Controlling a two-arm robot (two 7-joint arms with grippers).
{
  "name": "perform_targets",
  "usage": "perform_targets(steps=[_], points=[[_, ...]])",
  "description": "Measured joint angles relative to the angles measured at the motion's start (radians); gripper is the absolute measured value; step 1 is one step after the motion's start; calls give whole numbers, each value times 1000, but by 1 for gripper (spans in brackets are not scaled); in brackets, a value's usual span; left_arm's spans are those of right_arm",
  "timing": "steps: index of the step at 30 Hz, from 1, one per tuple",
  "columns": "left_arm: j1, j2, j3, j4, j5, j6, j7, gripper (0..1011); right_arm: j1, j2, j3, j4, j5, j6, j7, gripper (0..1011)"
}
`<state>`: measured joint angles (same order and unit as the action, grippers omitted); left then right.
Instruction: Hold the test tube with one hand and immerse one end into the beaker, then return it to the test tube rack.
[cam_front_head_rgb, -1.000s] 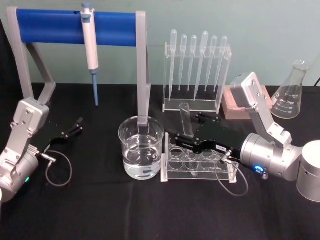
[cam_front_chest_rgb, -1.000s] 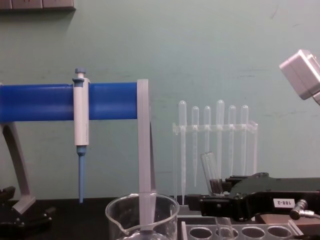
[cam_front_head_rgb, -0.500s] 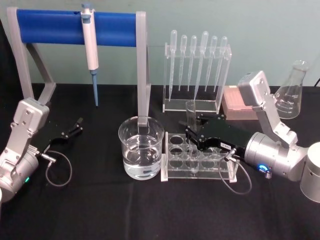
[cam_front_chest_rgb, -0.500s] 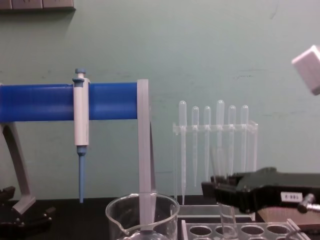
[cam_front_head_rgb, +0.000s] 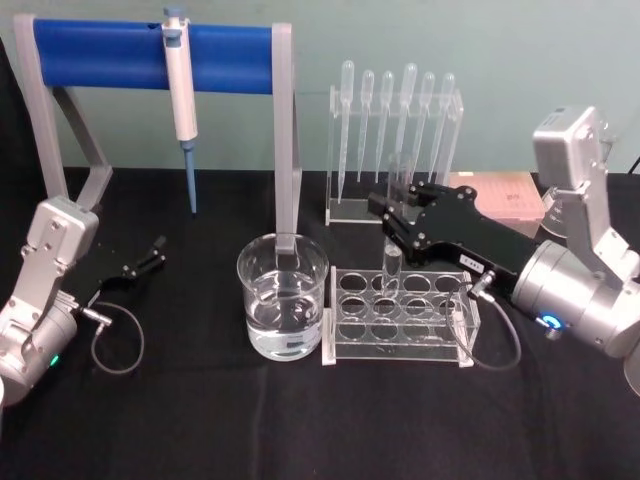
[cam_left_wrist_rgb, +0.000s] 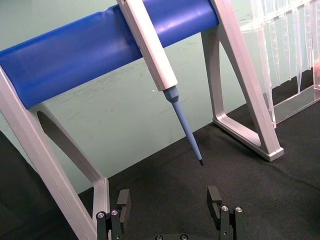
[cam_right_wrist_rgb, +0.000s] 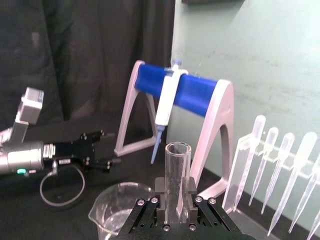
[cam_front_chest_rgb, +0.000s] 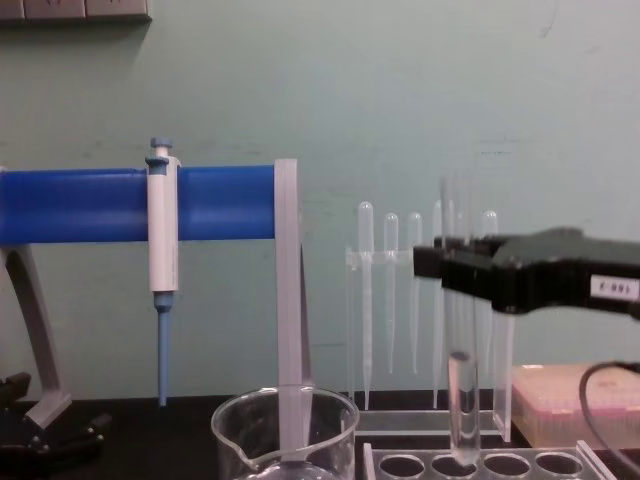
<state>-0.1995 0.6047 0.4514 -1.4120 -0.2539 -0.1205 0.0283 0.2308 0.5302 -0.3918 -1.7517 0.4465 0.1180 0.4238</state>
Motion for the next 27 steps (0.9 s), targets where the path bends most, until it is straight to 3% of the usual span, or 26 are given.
perform_targets(steps=[8,27], points=[[0,0,0,0,0,0,0,1000,-21,-6,23,-31,9,-5,-19,238],[0,0,0,0,0,0,0,1000,-20,-6,21,-30,9,-5,-19,238]])
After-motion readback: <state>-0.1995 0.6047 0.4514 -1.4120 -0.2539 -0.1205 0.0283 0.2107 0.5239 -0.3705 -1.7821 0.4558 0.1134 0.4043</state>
